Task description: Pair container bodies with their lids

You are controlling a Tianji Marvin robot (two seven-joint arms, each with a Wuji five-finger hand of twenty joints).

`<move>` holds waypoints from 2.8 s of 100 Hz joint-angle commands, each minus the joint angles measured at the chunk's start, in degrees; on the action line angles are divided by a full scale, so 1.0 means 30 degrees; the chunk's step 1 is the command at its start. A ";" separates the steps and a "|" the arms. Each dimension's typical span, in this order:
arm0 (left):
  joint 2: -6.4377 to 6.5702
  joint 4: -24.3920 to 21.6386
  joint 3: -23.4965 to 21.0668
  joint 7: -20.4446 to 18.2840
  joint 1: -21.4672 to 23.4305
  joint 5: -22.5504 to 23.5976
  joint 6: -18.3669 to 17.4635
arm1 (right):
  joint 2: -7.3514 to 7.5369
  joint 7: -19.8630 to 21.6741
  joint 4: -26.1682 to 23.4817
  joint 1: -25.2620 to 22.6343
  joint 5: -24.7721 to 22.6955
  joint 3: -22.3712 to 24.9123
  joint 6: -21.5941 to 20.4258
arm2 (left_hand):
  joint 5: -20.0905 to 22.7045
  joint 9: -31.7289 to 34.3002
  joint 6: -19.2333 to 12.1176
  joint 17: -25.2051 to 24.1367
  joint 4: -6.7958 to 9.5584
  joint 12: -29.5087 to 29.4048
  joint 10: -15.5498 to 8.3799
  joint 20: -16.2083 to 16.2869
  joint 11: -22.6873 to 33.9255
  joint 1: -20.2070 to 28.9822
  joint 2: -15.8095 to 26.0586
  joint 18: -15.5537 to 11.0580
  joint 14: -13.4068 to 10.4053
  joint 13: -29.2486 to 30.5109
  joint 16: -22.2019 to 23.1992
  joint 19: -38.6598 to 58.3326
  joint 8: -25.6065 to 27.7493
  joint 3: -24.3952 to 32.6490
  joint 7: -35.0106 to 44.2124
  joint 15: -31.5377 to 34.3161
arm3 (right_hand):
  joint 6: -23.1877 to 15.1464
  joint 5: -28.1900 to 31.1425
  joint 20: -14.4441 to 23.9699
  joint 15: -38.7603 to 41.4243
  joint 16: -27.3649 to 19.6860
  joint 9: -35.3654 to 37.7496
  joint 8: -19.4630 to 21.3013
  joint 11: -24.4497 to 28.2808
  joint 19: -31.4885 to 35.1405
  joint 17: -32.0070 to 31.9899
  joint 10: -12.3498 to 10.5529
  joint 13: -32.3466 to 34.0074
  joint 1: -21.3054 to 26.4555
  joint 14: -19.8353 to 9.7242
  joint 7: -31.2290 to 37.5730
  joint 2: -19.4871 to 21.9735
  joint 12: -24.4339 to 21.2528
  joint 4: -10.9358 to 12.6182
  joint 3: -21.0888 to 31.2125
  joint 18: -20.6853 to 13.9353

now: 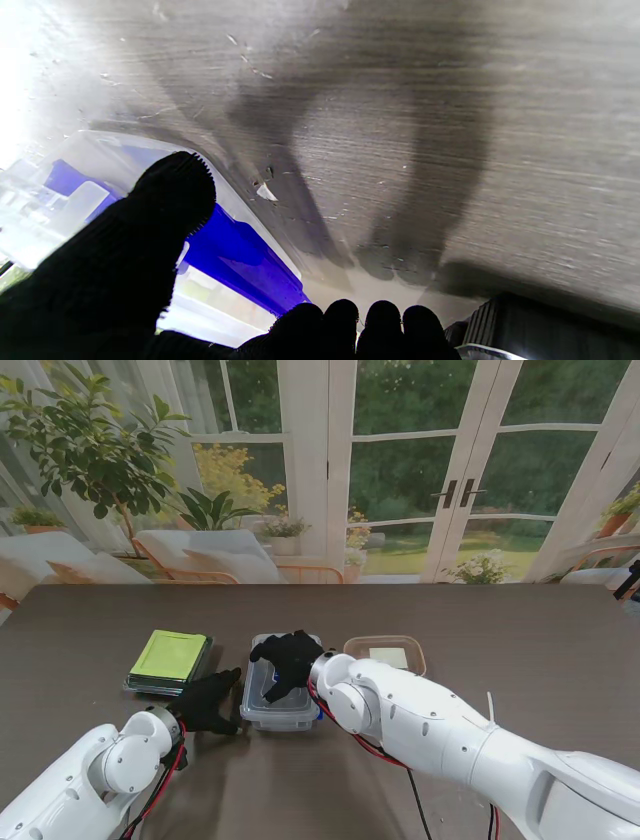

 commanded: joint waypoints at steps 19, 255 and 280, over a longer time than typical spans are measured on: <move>-0.0455 0.1267 0.1093 0.1244 -0.0467 0.0346 -0.0443 | -0.0109 0.0631 0.0246 -0.0426 0.0050 -0.0336 -0.0096 | -0.0605 -0.1129 0.0534 0.0122 -0.0770 -0.2373 -0.0227 -0.2870 -0.0690 -0.1022 0.0254 -0.0886 -0.0319 -0.0689 -0.3107 -0.2304 -0.0161 -0.0981 -0.0348 -0.1055 | -0.0075 -0.0407 -0.0046 0.2457 0.0745 -0.0195 0.0057 -0.0025 0.0035 -0.2097 -0.0117 0.1776 0.0002 -0.1812 -0.0033 0.0087 0.0103 0.0013 -0.0388 -0.0169; -0.0416 0.3608 0.2060 0.6980 -0.1243 0.5065 -0.2179 | 0.0134 0.1375 -0.0001 -0.0498 0.0494 -0.0295 -0.0172 | -0.0626 -0.0915 -0.0099 -0.0076 -0.0710 0.0504 0.0024 -0.2010 -0.0016 -0.2075 0.1640 -0.0189 0.0130 -0.0540 0.0669 -0.1745 -0.0163 -0.1360 -0.0351 -0.0151 | -0.0082 -0.0441 -0.0028 0.2370 0.0738 -0.0188 0.0045 -0.0052 -0.0044 -0.2134 -0.0086 0.1715 0.0077 -0.1709 -0.0055 0.0062 0.0099 0.0014 -0.0369 -0.0213; -0.0530 0.3900 0.2139 0.7520 -0.1372 0.4753 -0.2550 | 0.0116 0.1421 -0.0015 -0.0477 0.0538 -0.0304 -0.0145 | -0.0624 -0.0855 -0.0014 -0.0034 -0.0933 0.0558 0.0044 -0.2241 0.0048 -0.3073 0.1607 -0.0170 0.0143 -0.0540 0.0581 -0.1809 -0.0163 -0.1482 -0.0351 -0.0116 | -0.0065 -0.0439 -0.0023 0.2367 0.0737 -0.0200 0.0052 -0.0048 -0.0050 -0.2126 -0.0091 0.1708 0.0088 -0.1709 -0.0037 0.0046 0.0100 0.0012 -0.0360 -0.0213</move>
